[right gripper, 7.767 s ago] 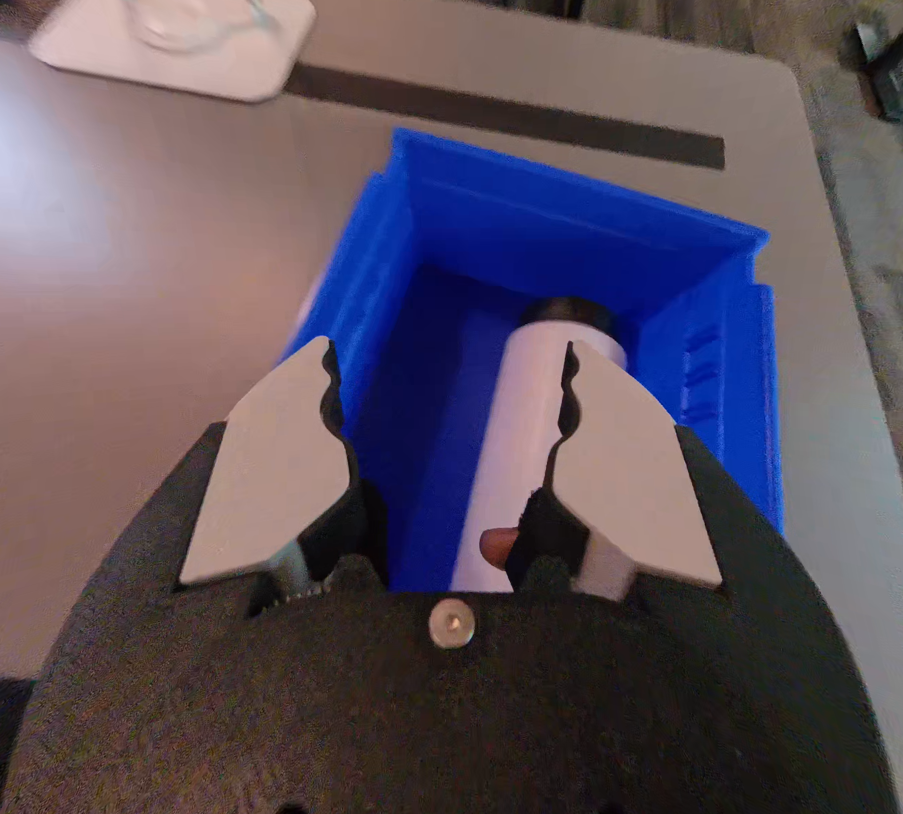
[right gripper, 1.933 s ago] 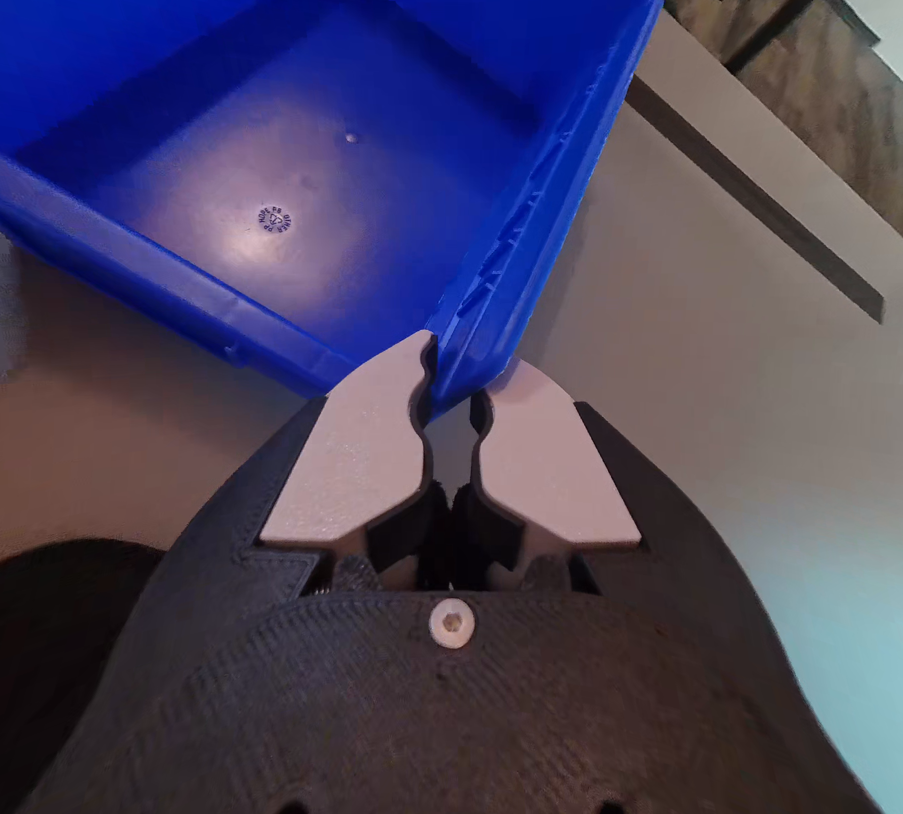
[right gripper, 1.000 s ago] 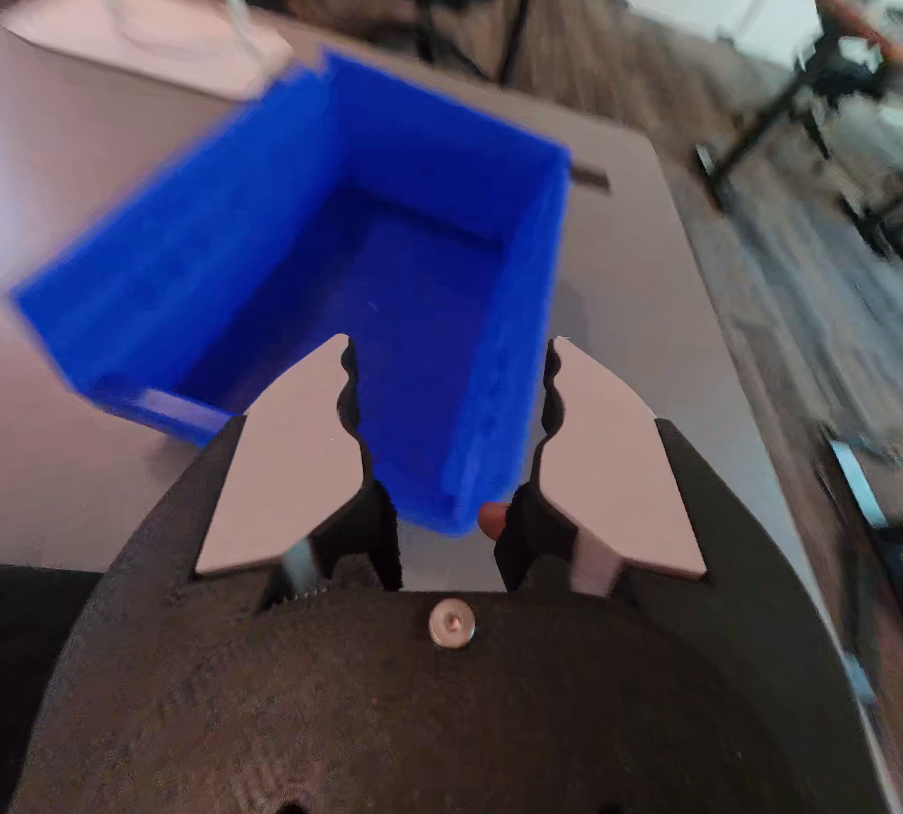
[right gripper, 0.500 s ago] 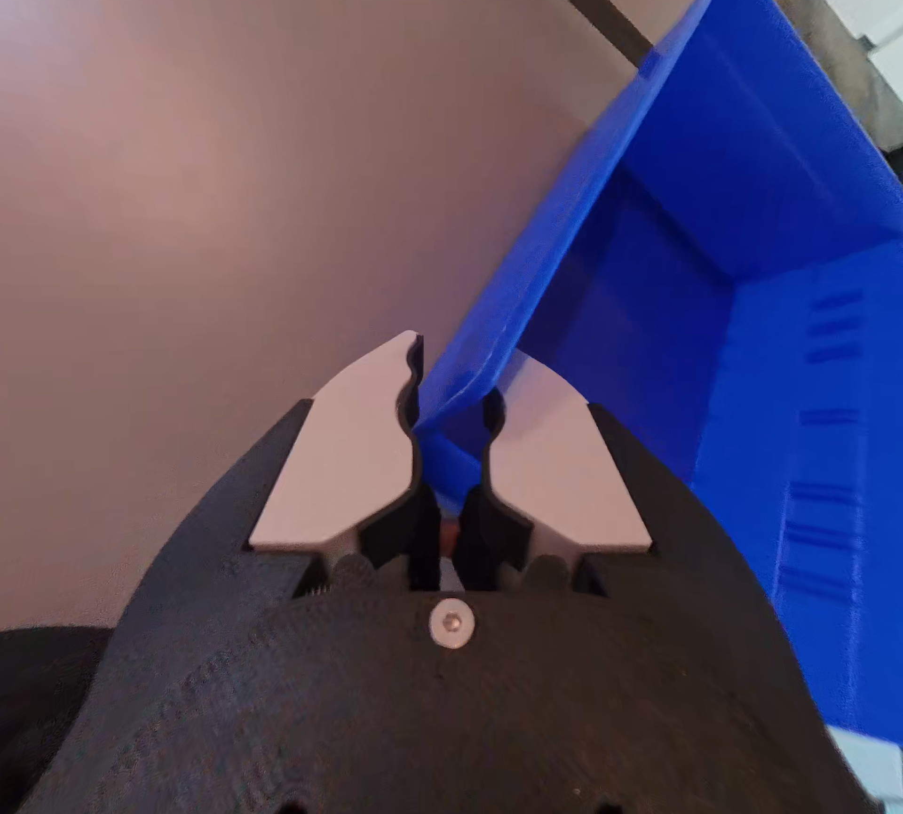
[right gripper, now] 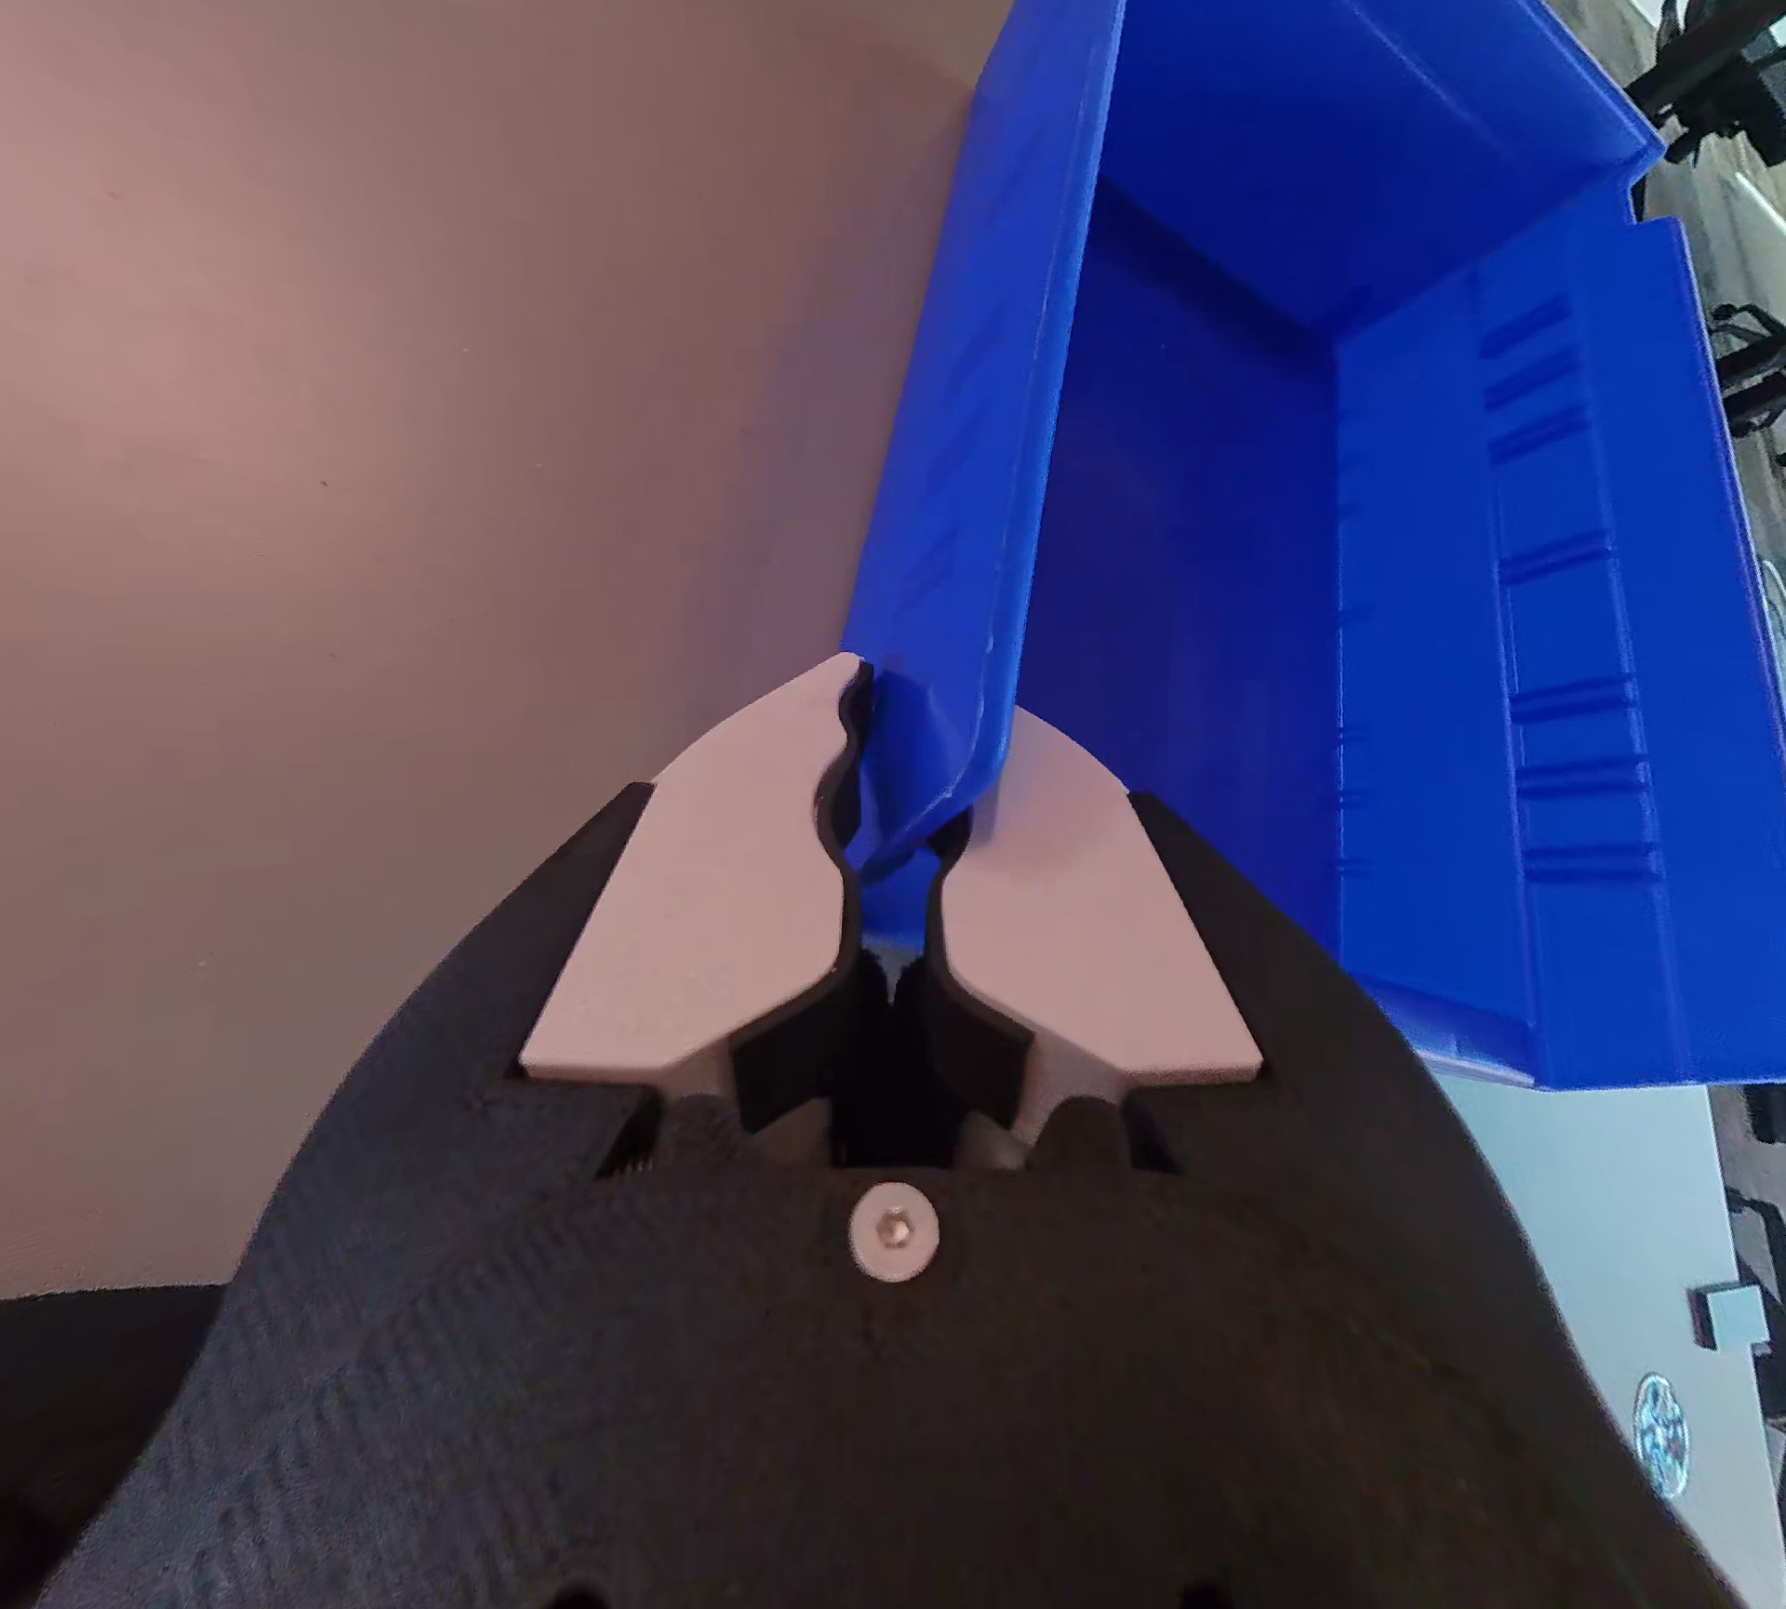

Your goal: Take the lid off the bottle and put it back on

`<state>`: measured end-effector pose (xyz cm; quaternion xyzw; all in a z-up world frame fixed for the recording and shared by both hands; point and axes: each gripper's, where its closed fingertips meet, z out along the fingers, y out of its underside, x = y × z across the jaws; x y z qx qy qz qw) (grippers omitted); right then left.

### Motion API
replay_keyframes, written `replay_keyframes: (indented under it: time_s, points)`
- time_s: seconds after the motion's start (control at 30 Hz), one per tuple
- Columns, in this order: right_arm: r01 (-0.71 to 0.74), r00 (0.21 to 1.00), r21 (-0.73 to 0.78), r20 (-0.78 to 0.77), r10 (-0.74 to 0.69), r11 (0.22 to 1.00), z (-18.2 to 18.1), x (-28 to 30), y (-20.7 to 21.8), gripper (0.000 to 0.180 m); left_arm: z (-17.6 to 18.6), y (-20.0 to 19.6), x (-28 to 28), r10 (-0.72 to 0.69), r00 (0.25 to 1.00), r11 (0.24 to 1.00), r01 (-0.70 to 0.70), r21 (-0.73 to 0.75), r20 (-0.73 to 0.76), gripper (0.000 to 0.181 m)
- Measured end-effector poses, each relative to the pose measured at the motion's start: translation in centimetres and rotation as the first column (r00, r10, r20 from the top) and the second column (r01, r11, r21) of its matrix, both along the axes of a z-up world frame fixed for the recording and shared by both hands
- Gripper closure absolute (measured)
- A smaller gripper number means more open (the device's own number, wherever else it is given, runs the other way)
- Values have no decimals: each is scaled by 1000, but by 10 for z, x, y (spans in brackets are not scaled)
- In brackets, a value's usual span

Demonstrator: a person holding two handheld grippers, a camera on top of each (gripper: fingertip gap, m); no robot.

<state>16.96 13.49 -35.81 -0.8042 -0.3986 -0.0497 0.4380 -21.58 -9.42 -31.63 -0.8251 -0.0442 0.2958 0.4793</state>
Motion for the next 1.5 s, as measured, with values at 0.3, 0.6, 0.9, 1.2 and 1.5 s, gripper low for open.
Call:
replay_keyframes:
  time_s: [0.3,0.6,0.9,1.2,1.5]
  points:
    - [-1,1000,-13,21,2,1000,-1,-6,-7,172,0,2,6,-75,997,997,75,11,20,160]
    - [-150,981,34,-115,153,988,32,-23,-18,113,35,-15,7,-146,971,983,121,138,187,127]
    - [-304,851,210,-380,364,929,86,-50,-43,100,59,-51,-125,145,950,983,-106,-150,277,95]
    - [-324,854,232,-345,389,917,82,-53,-42,104,-40,-48,-176,361,851,725,2,-689,381,94]
    - [-320,859,231,-338,385,919,77,-50,-38,109,-68,-36,-145,241,914,594,128,-795,327,82]
